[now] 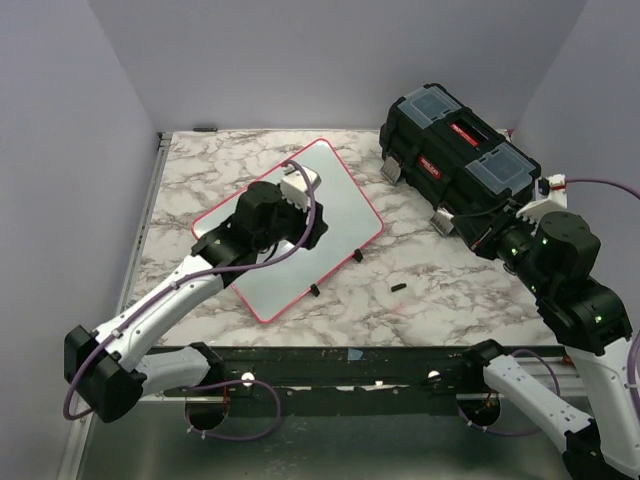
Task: Write a sentence on the whiteboard
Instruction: Hold the whiteboard on the whiteboard stand.
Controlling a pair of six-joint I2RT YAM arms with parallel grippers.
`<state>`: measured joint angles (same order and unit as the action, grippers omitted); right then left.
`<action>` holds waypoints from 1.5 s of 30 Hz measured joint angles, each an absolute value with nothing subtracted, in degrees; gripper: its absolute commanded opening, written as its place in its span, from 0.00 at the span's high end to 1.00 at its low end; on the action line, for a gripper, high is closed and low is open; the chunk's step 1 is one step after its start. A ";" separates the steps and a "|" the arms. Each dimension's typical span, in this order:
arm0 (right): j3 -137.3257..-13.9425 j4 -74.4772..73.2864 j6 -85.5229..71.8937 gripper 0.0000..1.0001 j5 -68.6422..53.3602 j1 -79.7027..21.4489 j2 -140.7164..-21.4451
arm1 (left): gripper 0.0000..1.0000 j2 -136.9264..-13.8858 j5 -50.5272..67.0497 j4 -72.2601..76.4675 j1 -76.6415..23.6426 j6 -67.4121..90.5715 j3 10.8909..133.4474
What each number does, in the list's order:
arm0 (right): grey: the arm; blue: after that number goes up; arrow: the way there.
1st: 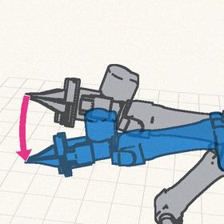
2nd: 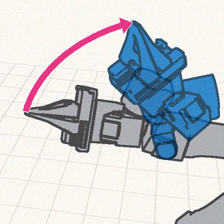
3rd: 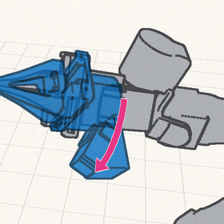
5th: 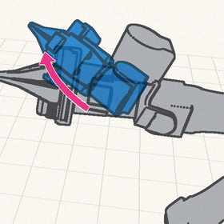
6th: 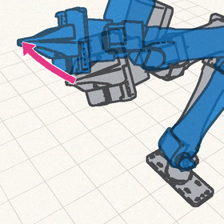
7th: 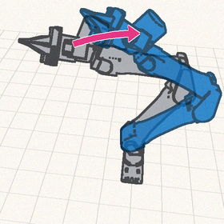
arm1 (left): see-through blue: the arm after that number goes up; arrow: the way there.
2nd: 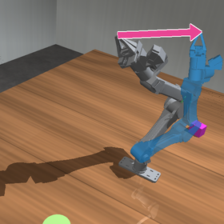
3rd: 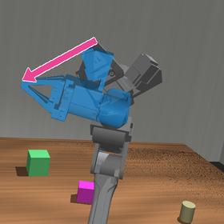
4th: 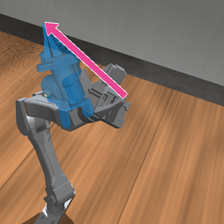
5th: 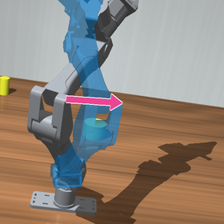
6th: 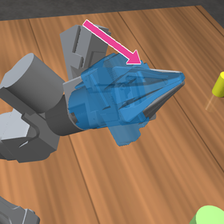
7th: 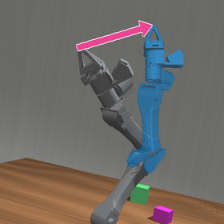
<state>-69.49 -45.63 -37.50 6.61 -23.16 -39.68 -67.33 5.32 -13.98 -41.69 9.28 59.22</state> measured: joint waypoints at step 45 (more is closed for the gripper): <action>-65.45 -43.33 -37.52 0.99 -1.96 -23.16 -40.86 | 0.39 -93.47 49.39 -29.95 13.41 7.75 83.59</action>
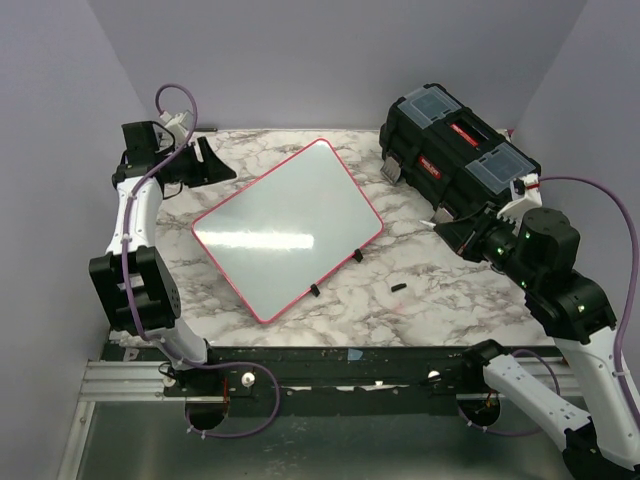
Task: Write a sentence on the whiteboard
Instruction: Hold the whiteboard on the whiteboard stand.
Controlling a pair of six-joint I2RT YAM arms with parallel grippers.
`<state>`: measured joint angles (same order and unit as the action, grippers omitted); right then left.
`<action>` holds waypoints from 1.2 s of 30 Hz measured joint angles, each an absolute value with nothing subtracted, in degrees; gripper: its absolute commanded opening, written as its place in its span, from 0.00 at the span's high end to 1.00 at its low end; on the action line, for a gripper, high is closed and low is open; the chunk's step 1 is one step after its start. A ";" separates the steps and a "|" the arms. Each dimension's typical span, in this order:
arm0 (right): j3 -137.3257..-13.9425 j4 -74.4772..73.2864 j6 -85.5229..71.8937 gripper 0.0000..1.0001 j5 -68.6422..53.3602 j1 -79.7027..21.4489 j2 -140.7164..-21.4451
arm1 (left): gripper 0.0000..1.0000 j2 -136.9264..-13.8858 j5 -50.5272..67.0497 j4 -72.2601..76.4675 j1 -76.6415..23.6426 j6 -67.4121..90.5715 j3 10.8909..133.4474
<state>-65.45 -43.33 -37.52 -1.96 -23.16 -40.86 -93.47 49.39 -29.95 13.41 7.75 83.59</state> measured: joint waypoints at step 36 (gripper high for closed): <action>-64.38 -43.35 -37.50 0.99 -5.32 -23.16 -41.85 | 0.64 -104.51 62.43 -34.83 10.31 4.40 83.46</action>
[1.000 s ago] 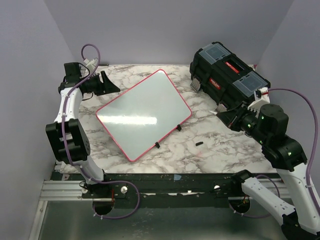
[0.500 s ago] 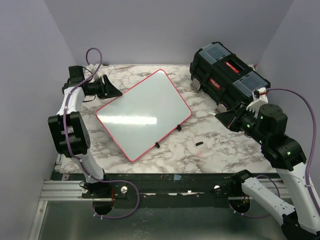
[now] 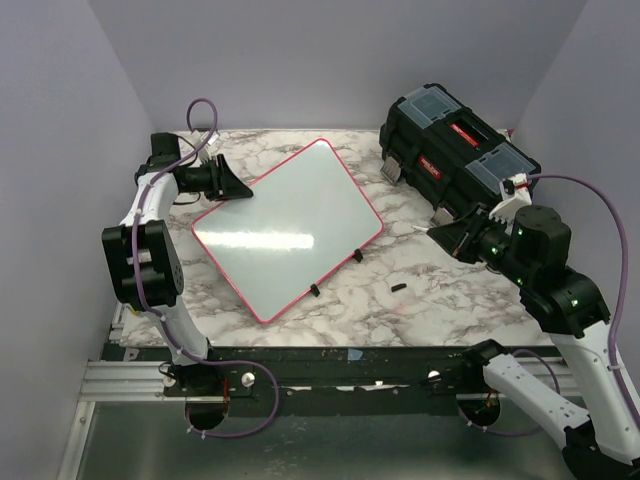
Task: Write a sentence on the whiteboard
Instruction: Hold the whiteboard on the whiteboard stand.
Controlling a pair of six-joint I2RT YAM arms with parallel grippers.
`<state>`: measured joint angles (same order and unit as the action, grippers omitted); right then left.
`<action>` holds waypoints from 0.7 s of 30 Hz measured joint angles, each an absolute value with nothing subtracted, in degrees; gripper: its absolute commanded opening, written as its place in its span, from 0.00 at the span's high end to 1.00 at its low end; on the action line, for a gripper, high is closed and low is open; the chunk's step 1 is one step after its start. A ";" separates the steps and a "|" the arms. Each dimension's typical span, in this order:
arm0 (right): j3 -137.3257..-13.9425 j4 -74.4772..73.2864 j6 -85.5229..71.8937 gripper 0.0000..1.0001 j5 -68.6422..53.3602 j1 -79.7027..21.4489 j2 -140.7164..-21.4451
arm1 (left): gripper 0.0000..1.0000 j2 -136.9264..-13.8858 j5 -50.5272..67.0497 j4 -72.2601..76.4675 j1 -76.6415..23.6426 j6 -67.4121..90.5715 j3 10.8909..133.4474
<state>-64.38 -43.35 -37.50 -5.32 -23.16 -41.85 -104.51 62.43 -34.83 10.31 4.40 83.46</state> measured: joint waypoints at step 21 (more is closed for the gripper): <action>-64.38 -43.42 -37.47 0.99 -5.43 -23.16 -40.18 | 0.98 -104.84 64.69 -36.67 7.11 1.89 83.64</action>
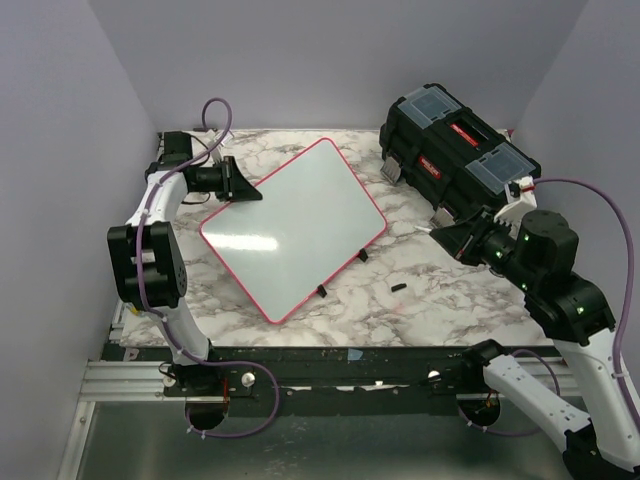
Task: Write a sentence on the whiteboard
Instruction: Hold the whiteboard on the whiteboard stand, then write a sentence on the whiteboard.
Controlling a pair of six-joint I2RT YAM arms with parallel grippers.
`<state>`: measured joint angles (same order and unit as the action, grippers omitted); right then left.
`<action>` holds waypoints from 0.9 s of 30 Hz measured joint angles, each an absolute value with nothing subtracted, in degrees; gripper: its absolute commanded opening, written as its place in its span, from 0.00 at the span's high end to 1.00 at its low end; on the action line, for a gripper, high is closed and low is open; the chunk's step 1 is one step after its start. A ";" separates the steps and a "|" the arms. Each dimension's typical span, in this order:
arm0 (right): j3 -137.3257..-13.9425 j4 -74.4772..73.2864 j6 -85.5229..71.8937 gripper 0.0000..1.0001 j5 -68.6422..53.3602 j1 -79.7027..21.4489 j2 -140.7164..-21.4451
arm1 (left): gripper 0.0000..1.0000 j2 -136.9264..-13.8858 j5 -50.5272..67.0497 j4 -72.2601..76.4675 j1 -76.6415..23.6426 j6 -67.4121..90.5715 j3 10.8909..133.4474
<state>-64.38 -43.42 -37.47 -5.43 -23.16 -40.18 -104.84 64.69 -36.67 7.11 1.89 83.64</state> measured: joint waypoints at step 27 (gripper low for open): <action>-62.92 -44.73 -38.52 0.99 -5.41 -23.16 -36.05 | 1.00 -91.24 56.25 -28.05 -1.28 6.04 75.70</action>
